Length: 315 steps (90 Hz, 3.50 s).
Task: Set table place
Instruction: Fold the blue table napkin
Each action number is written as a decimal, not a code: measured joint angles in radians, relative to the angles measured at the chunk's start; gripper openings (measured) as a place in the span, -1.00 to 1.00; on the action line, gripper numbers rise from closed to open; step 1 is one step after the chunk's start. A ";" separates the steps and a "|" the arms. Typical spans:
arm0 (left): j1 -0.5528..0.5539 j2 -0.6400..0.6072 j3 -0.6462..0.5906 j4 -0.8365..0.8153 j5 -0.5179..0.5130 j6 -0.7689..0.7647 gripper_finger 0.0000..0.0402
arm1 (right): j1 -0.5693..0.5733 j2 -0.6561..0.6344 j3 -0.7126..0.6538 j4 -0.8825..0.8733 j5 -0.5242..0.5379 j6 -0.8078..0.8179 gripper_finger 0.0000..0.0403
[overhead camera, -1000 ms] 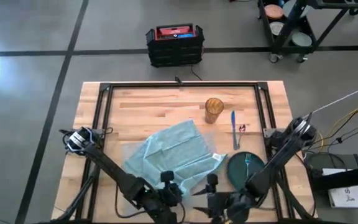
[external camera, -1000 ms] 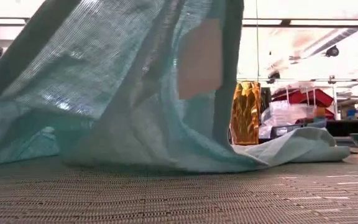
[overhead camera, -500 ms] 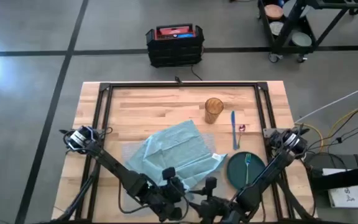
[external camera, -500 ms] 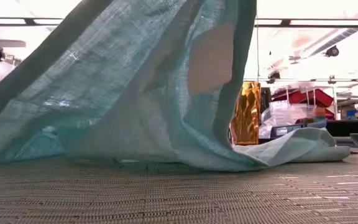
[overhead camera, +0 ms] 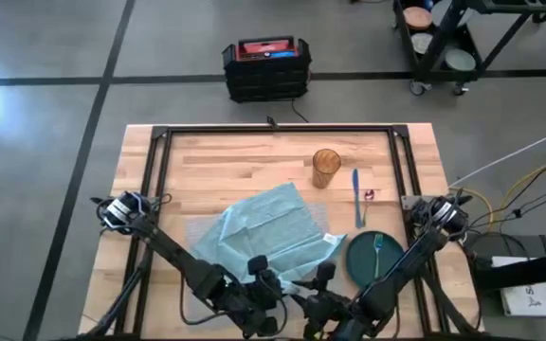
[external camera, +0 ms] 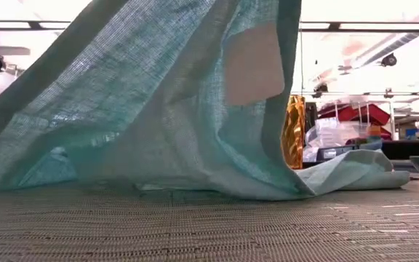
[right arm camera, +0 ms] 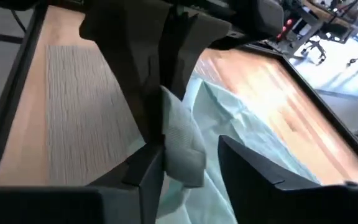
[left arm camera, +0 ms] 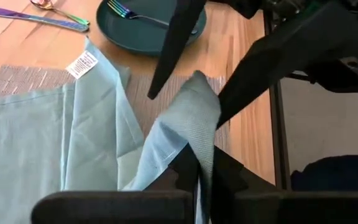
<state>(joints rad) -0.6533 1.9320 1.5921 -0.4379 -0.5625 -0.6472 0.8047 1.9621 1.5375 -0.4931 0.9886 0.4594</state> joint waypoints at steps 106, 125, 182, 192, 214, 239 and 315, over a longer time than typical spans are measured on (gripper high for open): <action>-0.197 -0.148 -0.212 -0.797 0.162 -0.174 -0.24 | 0.085 -0.021 -0.002 -0.114 -0.336 0.264 -1.00; -0.219 -0.149 -0.378 -0.626 0.201 -0.174 -0.22 | 0.123 -0.021 -0.002 -0.159 -0.338 0.367 -1.00; -0.222 -0.156 -0.532 -0.369 0.315 -0.045 -0.43 | 0.203 -0.021 -0.002 -0.163 -0.361 0.485 -1.00; -0.223 -0.155 -0.548 -0.358 0.322 -0.053 -0.41 | 0.203 -0.021 -0.002 -0.163 -0.361 0.485 -1.00; -0.223 -0.155 -0.554 -0.372 0.323 -0.026 -0.43 | 0.203 -0.021 -0.002 -0.164 -0.361 0.484 -1.00; -0.223 -0.154 -0.555 -0.373 0.345 -0.026 -0.89 | 0.203 -0.021 -0.002 -0.163 -0.360 0.484 -1.00; -0.231 -0.427 -0.116 -0.941 0.235 -0.345 -1.00 | 0.096 -0.303 0.029 -0.460 -0.223 0.307 -1.00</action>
<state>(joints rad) -0.8848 1.5053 1.4761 -1.3787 -0.3272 -0.9920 0.9009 1.6594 1.5661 -0.9533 0.7660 0.7668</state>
